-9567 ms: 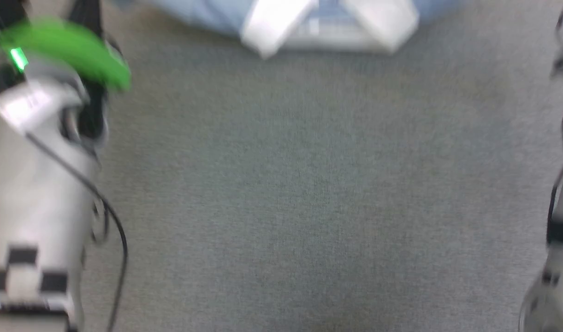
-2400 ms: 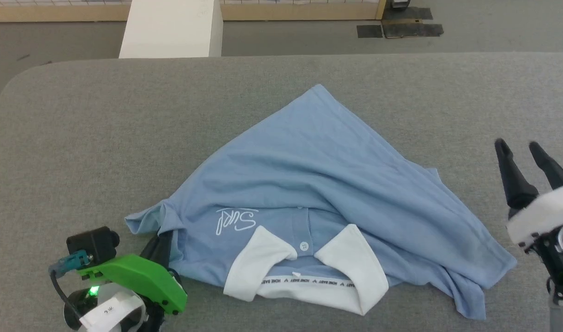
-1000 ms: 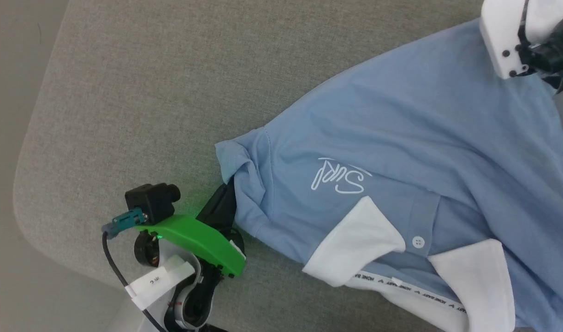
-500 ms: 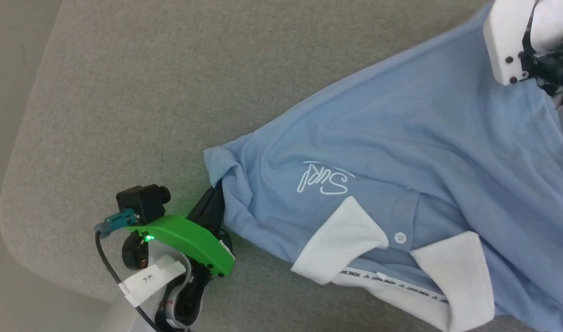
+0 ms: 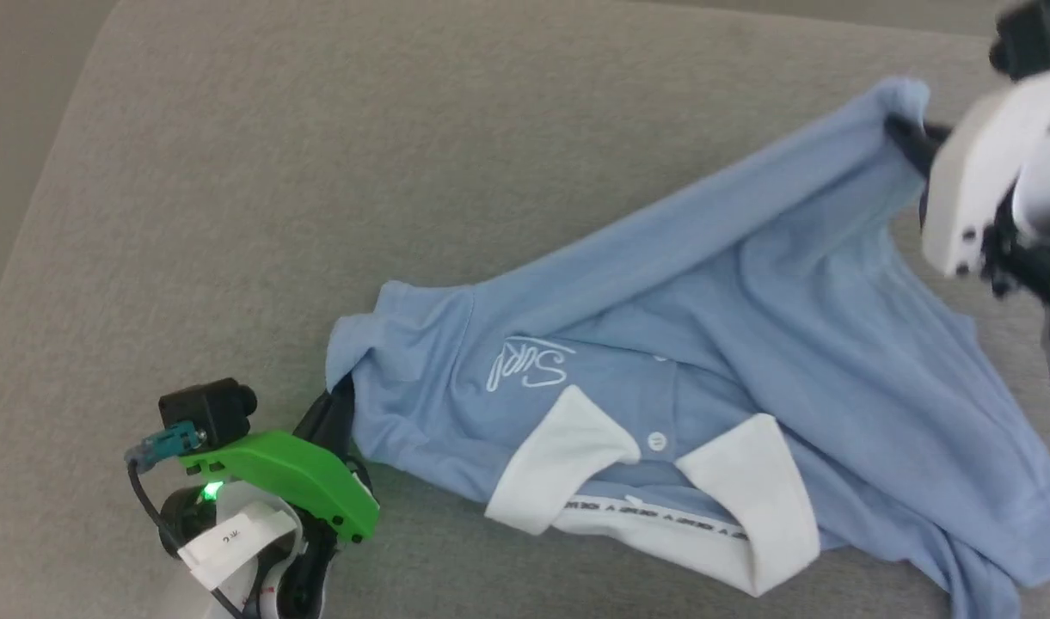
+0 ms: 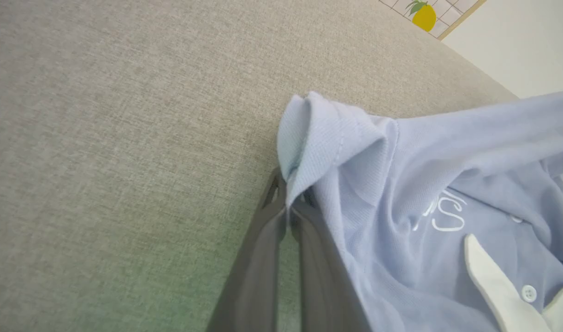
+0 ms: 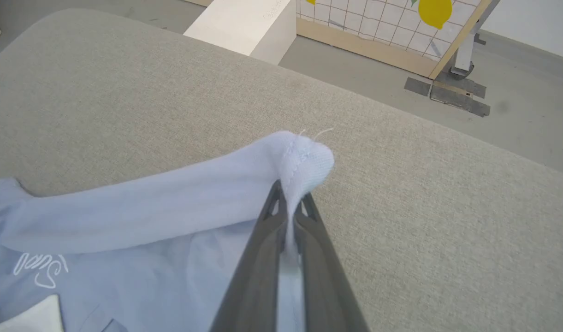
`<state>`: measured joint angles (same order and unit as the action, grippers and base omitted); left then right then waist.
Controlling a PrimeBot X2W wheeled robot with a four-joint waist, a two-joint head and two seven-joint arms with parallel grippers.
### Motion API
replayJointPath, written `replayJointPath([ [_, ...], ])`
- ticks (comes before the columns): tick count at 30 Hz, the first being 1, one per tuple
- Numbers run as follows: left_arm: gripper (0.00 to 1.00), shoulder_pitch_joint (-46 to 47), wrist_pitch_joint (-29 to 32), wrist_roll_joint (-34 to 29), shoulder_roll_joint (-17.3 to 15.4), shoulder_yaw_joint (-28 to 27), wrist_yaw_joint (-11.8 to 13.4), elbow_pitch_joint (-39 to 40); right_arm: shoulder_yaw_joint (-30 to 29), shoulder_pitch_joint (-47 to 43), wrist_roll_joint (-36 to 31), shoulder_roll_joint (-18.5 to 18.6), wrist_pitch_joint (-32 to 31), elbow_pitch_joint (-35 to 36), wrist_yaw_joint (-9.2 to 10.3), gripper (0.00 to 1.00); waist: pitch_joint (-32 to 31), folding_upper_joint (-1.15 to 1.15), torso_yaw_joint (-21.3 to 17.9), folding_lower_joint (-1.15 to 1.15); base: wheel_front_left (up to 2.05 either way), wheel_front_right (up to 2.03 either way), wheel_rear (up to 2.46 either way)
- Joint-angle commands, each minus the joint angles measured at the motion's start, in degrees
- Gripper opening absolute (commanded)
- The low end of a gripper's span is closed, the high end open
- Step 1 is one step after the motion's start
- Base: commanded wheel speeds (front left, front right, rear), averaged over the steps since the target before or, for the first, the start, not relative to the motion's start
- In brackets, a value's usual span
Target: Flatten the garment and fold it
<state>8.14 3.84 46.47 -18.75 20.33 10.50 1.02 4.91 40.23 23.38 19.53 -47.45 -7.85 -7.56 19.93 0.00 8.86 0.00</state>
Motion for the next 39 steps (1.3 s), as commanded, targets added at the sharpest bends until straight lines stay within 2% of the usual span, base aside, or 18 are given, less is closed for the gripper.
replayJointPath([
  [1, 0.0, -0.9, 0.2, 0.41, -0.61, -0.34, 0.65, 0.62, -1.23, -3.39, 0.96, -0.03, 0.2, 1.7, 0.08, 0.0, -6.29, 0.0, -6.25, 0.0, 0.0, 0.0, 0.0],
  [6, 0.0, -2.81, 0.98, 0.6, -1.35, -0.7, 2.04, 2.35, -6.3, -14.21, 3.87, -2.08, -0.06, 8.01, 0.08, 0.0, -8.83, 0.0, -8.55, 0.0, 0.0, 0.0, 0.0],
  [11, 0.0, -4.19, 1.65, 0.73, -1.7, -0.6, 2.98, 3.73, -11.73, -25.83, 5.86, -5.5, -0.92, 12.72, 0.08, 0.0, -10.61, 0.0, -9.14, 0.0, 0.0, 0.0, 0.0],
  [16, 0.0, -5.43, 1.99, 1.27, -1.54, -0.34, 3.27, 4.17, -16.4, -35.82, 7.72, -9.78, -2.66, 15.05, 0.08, 0.0, -12.42, 0.0, -8.86, 0.0, 0.0, 0.0, 0.0],
  [20, 0.0, -6.53, 2.02, 1.96, -1.4, -0.4, 3.28, 4.4, -17.93, -40.35, 8.29, -11.93, -3.85, 15.53, 0.08, 0.0, -13.29, 0.0, -8.95, 0.0, 0.0, 0.0, 0.0],
  [27, 0.0, -4.69, 1.75, 2.81, -2.51, -1.62, 1.52, 4.8, -17.65, -38.65, 8.24, -11.35, -0.76, 16.05, 0.08, 0.0, -14.62, 0.0, -9.18, 0.0, 0.0, 0.0, 0.0],
  [31, 0.0, 1.07, 3.47, 2.74, -4.94, -2.68, -0.47, 5.5, -16.95, -33.64, 8.96, -8.4, -0.89, 16.89, 0.08, 0.0, -15.76, 0.0, -9.12, 0.0, 0.0, 0.0, 0.0],
  [36, 0.0, 11.38, 7.33, 2.49, -7.76, -3.31, -2.86, 6.09, -16.72, -25.66, 10.55, -3.52, -3.67, 17.72, 0.08, 0.0, -17.17, 0.0, -8.99, 0.0, 0.0, 0.0, 0.0],
  [39, 0.0, 17.58, 9.35, 1.5, -9.2, -3.29, -3.75, 6.08, -17.09, -21.06, 11.75, -1.87, -5.46, 18.3, 0.08, 0.0, -17.55, 0.0, -9.07, 0.0, 0.0, 0.0, 0.0],
])
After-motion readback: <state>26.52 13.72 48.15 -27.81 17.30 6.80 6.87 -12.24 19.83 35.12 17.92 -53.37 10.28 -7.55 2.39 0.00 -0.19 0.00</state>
